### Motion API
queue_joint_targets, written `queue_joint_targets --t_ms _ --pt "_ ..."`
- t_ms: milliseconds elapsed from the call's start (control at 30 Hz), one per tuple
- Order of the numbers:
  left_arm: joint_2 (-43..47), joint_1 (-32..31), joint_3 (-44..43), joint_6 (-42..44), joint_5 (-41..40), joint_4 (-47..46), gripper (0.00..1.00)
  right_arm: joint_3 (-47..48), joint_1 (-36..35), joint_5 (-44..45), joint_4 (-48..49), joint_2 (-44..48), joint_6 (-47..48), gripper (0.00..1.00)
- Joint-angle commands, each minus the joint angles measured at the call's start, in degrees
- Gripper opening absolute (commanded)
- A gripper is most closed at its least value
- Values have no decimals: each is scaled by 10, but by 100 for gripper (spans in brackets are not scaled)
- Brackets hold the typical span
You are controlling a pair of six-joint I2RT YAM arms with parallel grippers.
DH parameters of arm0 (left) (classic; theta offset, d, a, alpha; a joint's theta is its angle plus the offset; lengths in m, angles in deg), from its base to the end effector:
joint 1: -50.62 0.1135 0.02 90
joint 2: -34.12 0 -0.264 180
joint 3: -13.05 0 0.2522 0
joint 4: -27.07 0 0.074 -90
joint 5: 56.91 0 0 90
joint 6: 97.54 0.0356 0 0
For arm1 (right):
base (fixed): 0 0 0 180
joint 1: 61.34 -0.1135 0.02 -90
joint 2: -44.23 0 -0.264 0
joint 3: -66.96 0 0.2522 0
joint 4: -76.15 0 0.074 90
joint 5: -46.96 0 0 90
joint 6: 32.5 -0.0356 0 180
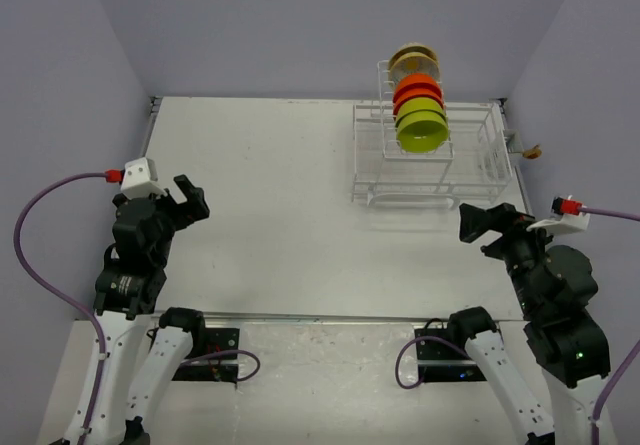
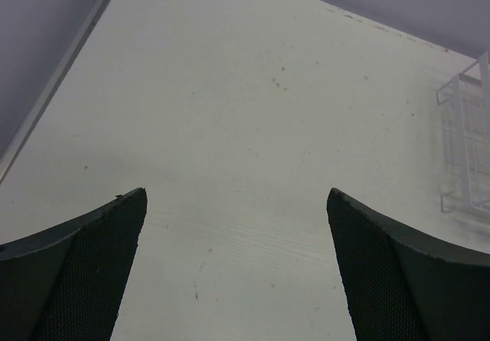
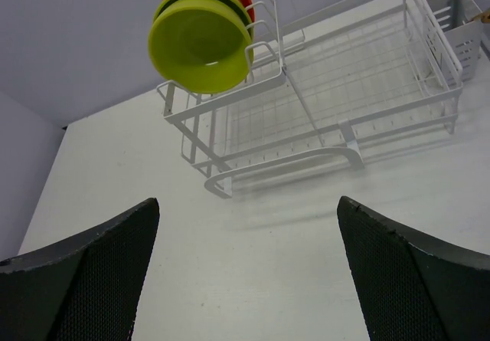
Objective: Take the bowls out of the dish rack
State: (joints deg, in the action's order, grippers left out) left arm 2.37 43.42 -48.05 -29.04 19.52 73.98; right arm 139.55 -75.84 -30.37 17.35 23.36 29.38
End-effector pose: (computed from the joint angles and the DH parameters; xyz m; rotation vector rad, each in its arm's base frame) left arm 0.1190 -0.0066 0.3433 -0.3930 1.8285 -0.1235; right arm 0.0382 0.0018 0.3921 0.3665 1.6651 0.3693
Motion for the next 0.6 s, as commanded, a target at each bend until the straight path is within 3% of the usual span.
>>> queue_joint_targets --t_ms 0,67,200,300,467,567 --pt "2 -2 0 -1 -12 -18 100 -4 2 24 29 2 -11 99" --pt "5 -2 1 -1 -8 -21 100 -14 2 10 51 11 -20 99" --pt "18 -2 7 1 -8 -26 100 -80 2 -121 185 48 -32 99" --pt "30 -2 11 0 -7 -28 100 -100 2 -175 246 30 -97 99" --pt "39 -3 15 -1 -2 -32 100 -82 2 -180 281 -110 -288 99" --pt "36 -3 16 -2 2 -32 100 -102 2 -135 346 -155 -392 99"
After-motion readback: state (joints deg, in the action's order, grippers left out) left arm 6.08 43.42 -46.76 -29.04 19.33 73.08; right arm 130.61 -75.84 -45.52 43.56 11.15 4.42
